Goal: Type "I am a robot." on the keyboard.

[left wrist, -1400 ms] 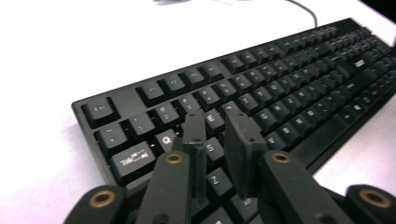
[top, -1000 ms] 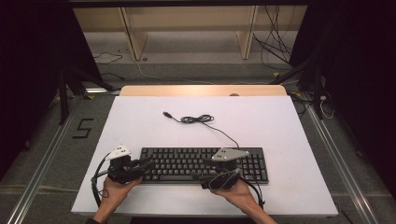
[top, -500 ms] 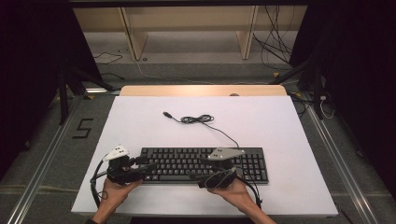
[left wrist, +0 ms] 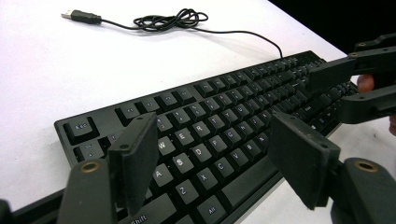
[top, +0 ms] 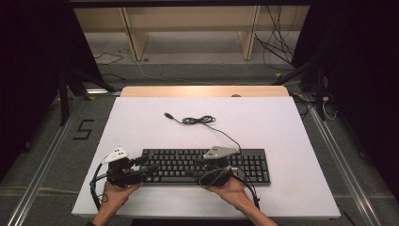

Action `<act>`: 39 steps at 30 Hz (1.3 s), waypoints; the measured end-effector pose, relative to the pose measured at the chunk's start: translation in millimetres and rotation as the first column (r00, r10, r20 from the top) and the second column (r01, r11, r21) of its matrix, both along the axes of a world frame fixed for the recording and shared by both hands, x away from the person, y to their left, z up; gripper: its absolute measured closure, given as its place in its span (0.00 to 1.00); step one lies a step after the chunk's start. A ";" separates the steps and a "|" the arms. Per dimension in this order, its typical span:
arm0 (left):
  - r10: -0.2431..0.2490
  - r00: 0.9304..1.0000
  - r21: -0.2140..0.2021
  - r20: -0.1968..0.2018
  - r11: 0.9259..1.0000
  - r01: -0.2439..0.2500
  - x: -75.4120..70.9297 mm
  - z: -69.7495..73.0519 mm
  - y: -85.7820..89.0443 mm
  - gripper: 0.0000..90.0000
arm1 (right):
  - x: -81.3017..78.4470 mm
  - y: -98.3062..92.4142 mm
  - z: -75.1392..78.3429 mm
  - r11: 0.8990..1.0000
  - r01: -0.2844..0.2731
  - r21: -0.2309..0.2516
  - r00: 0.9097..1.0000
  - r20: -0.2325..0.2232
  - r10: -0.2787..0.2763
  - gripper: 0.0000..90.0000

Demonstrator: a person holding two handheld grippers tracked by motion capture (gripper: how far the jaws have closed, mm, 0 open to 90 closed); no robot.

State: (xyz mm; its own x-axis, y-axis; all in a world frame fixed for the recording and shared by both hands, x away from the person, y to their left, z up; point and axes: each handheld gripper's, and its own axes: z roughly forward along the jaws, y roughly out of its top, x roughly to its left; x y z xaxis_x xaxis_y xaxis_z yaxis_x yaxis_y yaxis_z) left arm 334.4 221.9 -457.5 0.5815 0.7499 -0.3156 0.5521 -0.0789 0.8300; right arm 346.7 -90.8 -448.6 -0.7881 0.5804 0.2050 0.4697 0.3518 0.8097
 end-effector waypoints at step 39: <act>-0.018 0.999 -0.036 0.047 0.999 0.020 -5.2 3.3 1.1 0.33 | 17.9 25.0 -26.3 0.986 -0.022 -0.163 0.998 -0.065 0.012 1.00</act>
State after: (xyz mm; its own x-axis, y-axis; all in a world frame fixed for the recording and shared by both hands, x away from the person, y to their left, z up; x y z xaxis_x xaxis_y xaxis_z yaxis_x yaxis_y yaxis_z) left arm 329.3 223.1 -454.2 0.6101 0.7272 -0.3146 0.5112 -0.0580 0.8575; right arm 364.7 -65.8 -474.9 -0.7864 0.5971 0.1585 0.5115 0.4855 0.7090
